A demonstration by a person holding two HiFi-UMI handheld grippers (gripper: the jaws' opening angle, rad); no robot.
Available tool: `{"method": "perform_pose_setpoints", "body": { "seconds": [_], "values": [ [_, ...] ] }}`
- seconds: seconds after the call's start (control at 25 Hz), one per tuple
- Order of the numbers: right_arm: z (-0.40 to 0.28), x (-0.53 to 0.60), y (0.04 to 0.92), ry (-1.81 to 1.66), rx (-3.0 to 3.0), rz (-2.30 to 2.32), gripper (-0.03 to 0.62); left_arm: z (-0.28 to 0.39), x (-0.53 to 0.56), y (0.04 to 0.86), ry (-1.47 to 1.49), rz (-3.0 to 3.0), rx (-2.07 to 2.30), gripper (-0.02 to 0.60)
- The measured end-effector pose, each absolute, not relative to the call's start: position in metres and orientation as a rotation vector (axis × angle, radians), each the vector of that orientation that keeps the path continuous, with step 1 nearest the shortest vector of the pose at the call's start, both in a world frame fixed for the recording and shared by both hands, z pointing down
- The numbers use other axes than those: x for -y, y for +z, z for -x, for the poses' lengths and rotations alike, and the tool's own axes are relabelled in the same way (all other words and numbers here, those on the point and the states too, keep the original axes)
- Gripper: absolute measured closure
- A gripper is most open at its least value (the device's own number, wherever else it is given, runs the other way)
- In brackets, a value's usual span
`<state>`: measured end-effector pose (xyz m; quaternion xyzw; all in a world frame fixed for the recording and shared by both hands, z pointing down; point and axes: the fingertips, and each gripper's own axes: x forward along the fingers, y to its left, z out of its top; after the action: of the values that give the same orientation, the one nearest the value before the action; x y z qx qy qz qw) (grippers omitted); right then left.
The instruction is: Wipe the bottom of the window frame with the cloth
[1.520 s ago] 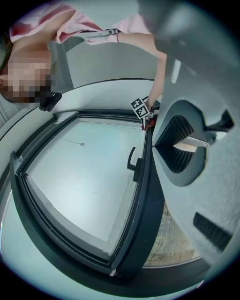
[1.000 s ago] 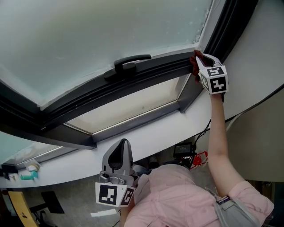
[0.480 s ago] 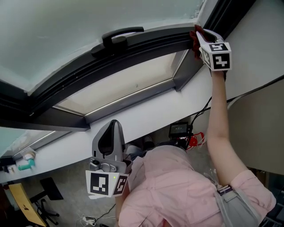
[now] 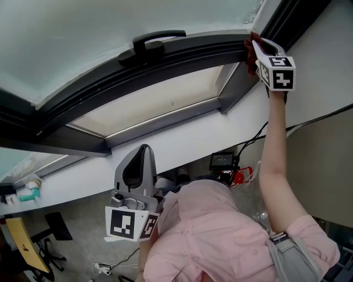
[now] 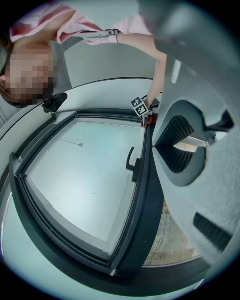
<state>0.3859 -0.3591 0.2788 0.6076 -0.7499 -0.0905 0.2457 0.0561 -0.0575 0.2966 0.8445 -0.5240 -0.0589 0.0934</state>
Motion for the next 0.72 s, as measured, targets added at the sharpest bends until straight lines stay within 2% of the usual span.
{"method": "perform_pose_setpoints", "body": {
  "seconds": [0.44,0.72],
  "values": [
    [-0.392,0.354,0.278,-0.255,2.026,-1.769,0.53,-0.028,0.042,0.302,-0.17,-2.423,1.685,0.588],
    [-0.355,0.315,0.249,-0.332,2.149,-1.794,0.53,-0.02,0.033,0.3,-0.164,-2.402,1.718,0.588]
  ]
}}
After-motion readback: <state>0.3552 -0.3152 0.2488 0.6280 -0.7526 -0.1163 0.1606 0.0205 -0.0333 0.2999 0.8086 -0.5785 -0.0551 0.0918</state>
